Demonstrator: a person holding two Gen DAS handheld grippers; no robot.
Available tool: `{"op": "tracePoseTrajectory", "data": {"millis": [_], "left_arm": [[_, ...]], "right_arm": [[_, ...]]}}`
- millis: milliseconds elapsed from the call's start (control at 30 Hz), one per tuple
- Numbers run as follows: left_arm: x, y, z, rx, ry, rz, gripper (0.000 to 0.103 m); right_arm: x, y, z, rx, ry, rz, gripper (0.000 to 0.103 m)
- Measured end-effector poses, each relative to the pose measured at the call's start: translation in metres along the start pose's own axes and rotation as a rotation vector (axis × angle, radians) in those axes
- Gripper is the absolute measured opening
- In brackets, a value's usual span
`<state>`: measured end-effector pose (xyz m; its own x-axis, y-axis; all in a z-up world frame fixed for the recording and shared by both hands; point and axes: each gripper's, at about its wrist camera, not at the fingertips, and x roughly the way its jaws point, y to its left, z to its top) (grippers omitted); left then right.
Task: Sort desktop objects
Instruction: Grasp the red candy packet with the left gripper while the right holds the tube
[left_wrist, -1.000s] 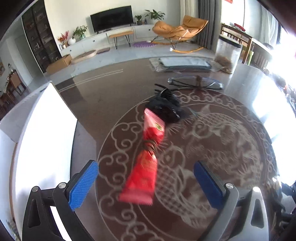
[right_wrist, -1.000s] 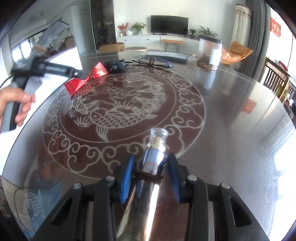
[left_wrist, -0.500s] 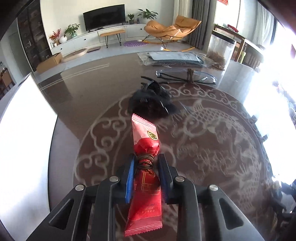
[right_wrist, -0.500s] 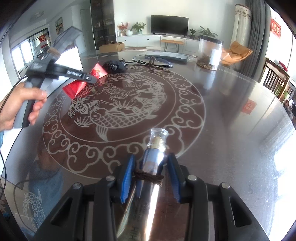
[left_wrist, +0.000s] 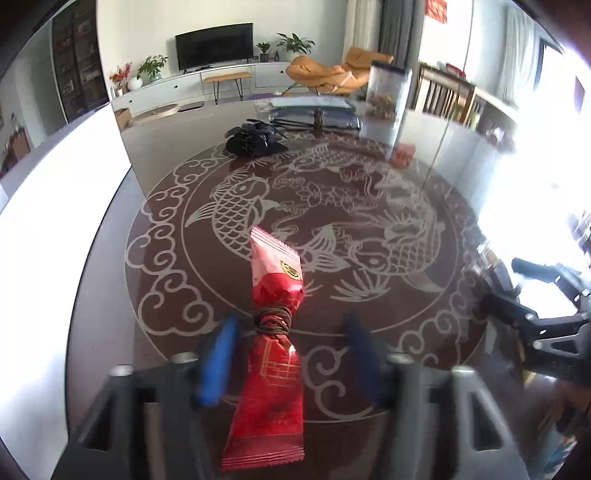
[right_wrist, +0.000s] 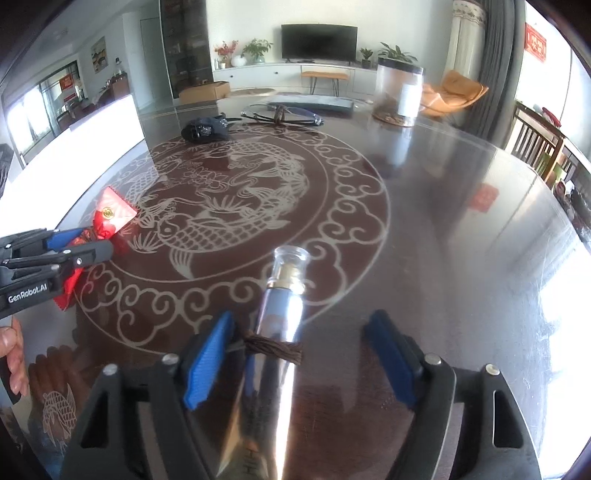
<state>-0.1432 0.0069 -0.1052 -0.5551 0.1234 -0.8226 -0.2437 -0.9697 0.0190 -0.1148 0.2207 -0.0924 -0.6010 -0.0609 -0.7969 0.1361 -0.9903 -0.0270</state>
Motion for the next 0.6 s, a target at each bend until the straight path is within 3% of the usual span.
{"op": "tracePoseTrajectory", "data": {"millis": [33, 167, 333, 600], "left_arm": [[0.001, -0.001, 0.000, 0.001, -0.001, 0.022, 0.097], [0.001, 0.011, -0.004, -0.039, 0.024, 0.009, 0.103], [0.004, 0.013, -0.004, -0.042, 0.026, 0.005, 0.103], [0.004, 0.013, -0.004, -0.042, 0.025, 0.006, 0.103]], "right_arm": [[0.000, 0.001, 0.000, -0.003, 0.001, -0.008, 0.082], [0.005, -0.006, 0.002, 0.027, 0.018, -0.005, 0.090], [0.010, -0.004, 0.005, 0.012, 0.044, 0.009, 0.103], [0.010, -0.004, 0.005, 0.011, 0.044, 0.009, 0.103]]}}
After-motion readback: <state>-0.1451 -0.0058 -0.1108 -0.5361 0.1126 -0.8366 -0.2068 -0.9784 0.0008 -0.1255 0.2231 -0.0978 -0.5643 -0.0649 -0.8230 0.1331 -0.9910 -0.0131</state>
